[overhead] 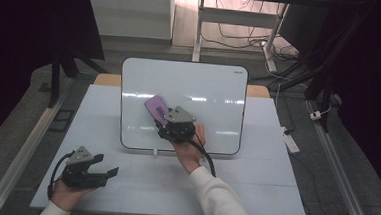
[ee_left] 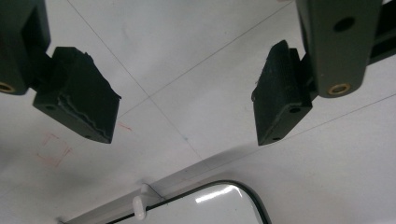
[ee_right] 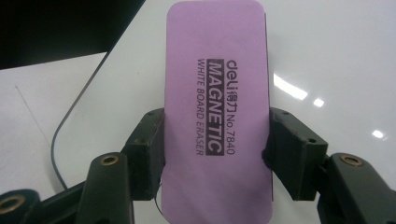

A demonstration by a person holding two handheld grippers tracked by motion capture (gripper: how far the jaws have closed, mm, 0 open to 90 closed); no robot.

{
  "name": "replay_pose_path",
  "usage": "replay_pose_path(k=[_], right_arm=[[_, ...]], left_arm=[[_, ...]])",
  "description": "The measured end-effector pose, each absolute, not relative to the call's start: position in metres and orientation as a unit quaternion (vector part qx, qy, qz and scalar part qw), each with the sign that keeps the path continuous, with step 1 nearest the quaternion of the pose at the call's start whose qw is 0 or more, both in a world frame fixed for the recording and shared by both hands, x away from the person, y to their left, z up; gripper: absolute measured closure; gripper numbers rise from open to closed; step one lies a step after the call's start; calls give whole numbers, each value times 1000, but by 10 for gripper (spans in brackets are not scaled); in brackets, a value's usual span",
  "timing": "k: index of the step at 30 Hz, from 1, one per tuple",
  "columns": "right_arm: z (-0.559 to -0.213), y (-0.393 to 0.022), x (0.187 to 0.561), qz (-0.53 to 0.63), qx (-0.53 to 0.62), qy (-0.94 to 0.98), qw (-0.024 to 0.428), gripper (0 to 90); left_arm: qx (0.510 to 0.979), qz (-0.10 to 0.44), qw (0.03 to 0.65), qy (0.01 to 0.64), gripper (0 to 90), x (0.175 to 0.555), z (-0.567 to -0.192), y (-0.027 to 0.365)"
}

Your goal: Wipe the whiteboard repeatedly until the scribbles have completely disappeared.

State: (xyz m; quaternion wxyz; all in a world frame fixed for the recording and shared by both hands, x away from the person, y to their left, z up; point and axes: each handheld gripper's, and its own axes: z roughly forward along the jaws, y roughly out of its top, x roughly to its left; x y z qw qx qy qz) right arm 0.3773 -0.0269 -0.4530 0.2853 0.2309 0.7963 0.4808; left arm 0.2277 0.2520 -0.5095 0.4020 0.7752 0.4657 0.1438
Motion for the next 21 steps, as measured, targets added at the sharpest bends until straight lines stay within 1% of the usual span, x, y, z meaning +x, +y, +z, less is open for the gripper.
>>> replay_pose_path(k=[2,8,10,13,17,21], right_arm=[[-456,-22,375,477,222,800,289,409],[-484,0,352,448,169,836,267,409],[-488,2,348,444,162,838,271,410],[-483,-6,351,442,171,838,271,410],[-467,-33,361,445,210,815,306,409],[-456,-56,370,453,242,797,319,409]], left_arm=[[775,143,402,466,235,228,-510,252],[775,144,402,466,235,227,-509,252],[775,144,402,466,235,227,-509,252],[775,144,402,465,235,227,-509,252],[775,143,403,465,235,228,-510,253],[775,144,403,465,235,228,-509,252]])
